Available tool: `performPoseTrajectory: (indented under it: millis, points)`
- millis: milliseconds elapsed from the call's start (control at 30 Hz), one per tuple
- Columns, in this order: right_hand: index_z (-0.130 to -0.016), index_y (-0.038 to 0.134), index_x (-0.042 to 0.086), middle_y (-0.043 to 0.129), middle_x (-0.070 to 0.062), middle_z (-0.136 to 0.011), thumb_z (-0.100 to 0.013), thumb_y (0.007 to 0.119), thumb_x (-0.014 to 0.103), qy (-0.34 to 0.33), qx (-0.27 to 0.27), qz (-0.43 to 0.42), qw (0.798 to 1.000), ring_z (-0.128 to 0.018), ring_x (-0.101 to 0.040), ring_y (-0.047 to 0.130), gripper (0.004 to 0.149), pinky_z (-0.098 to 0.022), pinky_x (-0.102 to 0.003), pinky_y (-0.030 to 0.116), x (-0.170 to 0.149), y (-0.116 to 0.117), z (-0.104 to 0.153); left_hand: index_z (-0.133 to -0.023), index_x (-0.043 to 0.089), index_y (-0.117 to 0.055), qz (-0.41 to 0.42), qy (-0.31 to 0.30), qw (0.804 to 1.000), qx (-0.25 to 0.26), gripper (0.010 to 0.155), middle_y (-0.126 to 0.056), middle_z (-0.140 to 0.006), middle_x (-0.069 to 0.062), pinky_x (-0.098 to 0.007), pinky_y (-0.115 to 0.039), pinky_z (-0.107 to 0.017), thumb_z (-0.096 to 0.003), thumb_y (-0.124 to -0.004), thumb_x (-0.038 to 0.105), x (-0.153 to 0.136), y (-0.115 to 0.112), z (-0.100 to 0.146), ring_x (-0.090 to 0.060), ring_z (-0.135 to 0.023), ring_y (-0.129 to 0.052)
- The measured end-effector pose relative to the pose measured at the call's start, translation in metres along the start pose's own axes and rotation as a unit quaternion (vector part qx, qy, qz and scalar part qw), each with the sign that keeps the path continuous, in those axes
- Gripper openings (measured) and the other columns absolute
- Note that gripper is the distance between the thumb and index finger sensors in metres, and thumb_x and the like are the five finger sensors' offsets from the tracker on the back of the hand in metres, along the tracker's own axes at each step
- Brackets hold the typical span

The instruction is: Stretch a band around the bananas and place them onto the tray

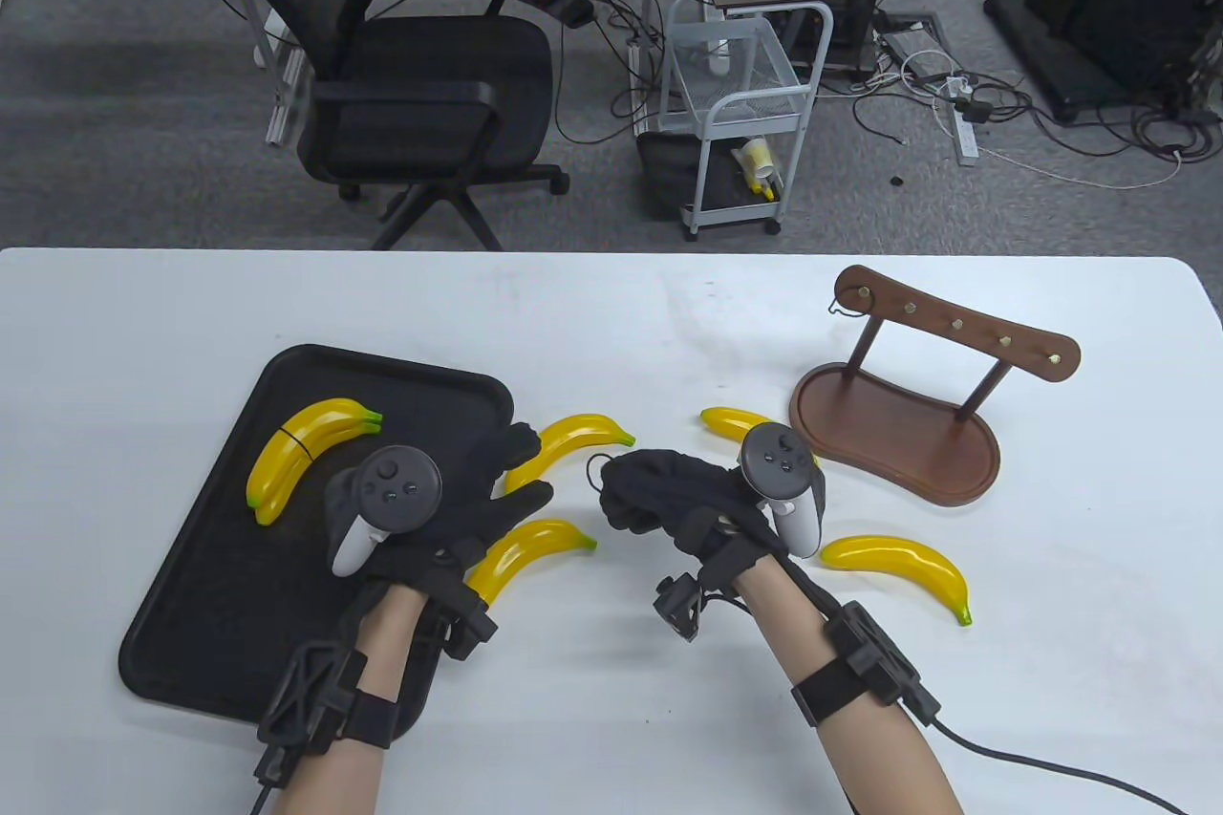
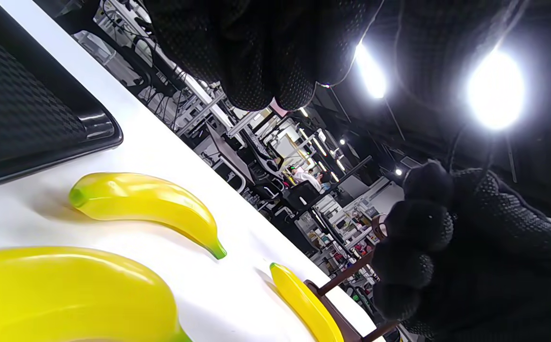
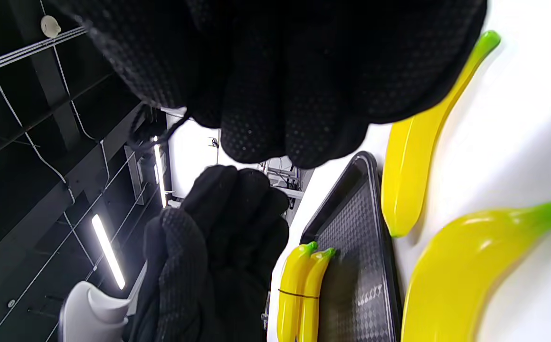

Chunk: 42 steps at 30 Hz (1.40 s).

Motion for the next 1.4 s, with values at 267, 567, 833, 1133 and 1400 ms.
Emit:
performPoseTrajectory:
  millis: [267,567,833,1133,1400]
  points:
    - [-0.082,0.086,0.01,0.098,-0.01,-0.071,-0.057,0.078,0.034,0.002,0.028,0.011,1.0,-0.058,-0.033,0.1,0.035,-0.042,-0.05,0.082,-0.003,0.014,-0.002,-0.113,0.026,-0.052,-0.014,-0.005,1.0,-0.009,0.073,-0.063,-0.12,0.0,-0.051,-0.056,-0.084,-0.0534,-0.075,0.06,0.004,-0.007,-0.002,-0.031,-0.11,-0.07]
    - [-0.082,0.086,0.01,0.098,-0.01,-0.071,-0.057,0.078,0.034,0.003,0.059,0.022,0.998,-0.058,-0.033,0.1,0.036,-0.042,-0.05,0.082,-0.005,0.029,-0.004,-0.113,0.026,-0.052,-0.021,-0.007,0.999,-0.029,0.074,-0.063,-0.12,-0.001,-0.051,-0.056,-0.084,-0.0525,-0.076,0.06,0.004,-0.018,-0.004,-0.031,-0.11,-0.071]
    - [-0.081,0.087,0.01,0.099,-0.011,-0.069,-0.057,0.078,0.034,0.009,0.089,0.03,0.996,-0.057,-0.032,0.101,0.035,-0.041,-0.05,0.083,-0.008,0.036,-0.004,-0.113,0.027,-0.053,-0.018,-0.018,0.999,-0.04,0.078,-0.064,-0.12,0.0,-0.051,-0.056,-0.084,-0.0483,-0.076,0.063,0.008,-0.022,-0.004,-0.031,-0.11,-0.071]
    - [-0.076,0.09,0.008,0.102,-0.009,-0.061,-0.056,0.08,0.036,0.006,0.13,0.016,0.991,-0.047,-0.029,0.104,0.036,-0.034,-0.047,0.085,-0.005,0.04,-0.004,-0.113,0.026,-0.053,-0.003,-0.043,0.997,-0.066,0.084,-0.065,-0.12,-0.001,-0.051,-0.057,-0.084,-0.0433,-0.076,0.067,0.011,-0.024,-0.005,-0.031,-0.11,-0.072]
    - [-0.075,0.091,0.009,0.102,-0.008,-0.059,-0.056,0.081,0.037,0.002,0.122,0.032,0.992,-0.046,-0.027,0.104,0.036,-0.033,-0.046,0.086,-0.002,0.041,-0.003,-0.114,0.025,-0.053,-0.012,-0.058,0.996,-0.072,0.086,-0.065,-0.12,-0.001,-0.052,-0.057,-0.084,-0.0423,-0.074,0.069,0.021,-0.027,-0.004,-0.032,-0.11,-0.072]
Point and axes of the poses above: the tracker on the back of each hand, its own x axis roughly to the thumb side, its own z axis roughly from the fingertips to the wrist, y = z × x, the point moved 3 cm from there along -z, roughly from the wrist to the fingertips
